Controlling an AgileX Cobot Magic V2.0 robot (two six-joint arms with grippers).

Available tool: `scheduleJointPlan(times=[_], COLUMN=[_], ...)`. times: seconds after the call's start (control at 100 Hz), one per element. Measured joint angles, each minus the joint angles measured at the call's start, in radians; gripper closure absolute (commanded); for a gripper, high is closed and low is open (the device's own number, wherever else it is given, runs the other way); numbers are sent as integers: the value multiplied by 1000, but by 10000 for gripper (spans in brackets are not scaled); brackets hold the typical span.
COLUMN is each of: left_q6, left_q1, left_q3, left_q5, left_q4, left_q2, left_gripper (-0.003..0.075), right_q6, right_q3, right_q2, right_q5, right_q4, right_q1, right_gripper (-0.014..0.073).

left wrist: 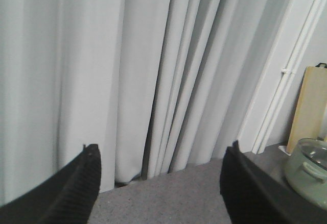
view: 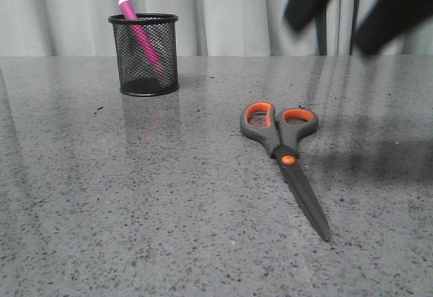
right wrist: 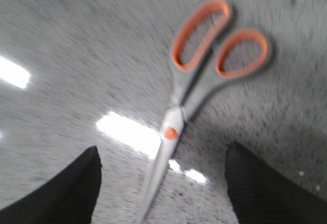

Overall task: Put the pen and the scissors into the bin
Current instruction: 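Lower the right gripper onto the orange-handled scissors near the pivot, then grasp the scissors and lift them above the mesh cup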

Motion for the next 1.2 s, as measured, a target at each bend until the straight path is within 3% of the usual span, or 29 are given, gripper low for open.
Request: scheduleJointPlan(times=[0.18, 0.49, 0.71, 0.78, 0.85, 1.01, 1.2], left_q6=[0, 0, 0, 0, 0, 0, 0], left_q1=[0, 0, 0, 0, 0, 0, 0], left_q3=[21, 105, 118, 118, 118, 118, 118], left_q5=[28, 38, 46, 46, 48, 50, 67], left_q4=[4, 2, -8, -11, -13, -15, -15], left_q2=[-86, -142, -147, -147, -147, -147, -147], left_gripper=[272, 272, 272, 272, 272, 272, 272], right_q6=[156, 269, 305, 306, 306, 306, 306], right_q3=[-31, -73, -148, -164, -171, -187, -186], right_q2=[164, 265, 348, 371, 389, 412, 404], right_q5=[37, -31, 32, 48, 69, 104, 88], right_q4=[-99, -144, -204, -215, -222, -264, -292], right_q1=[91, 99, 101, 101, 101, 101, 101], right_gripper=[133, 133, 142, 193, 298, 666, 664])
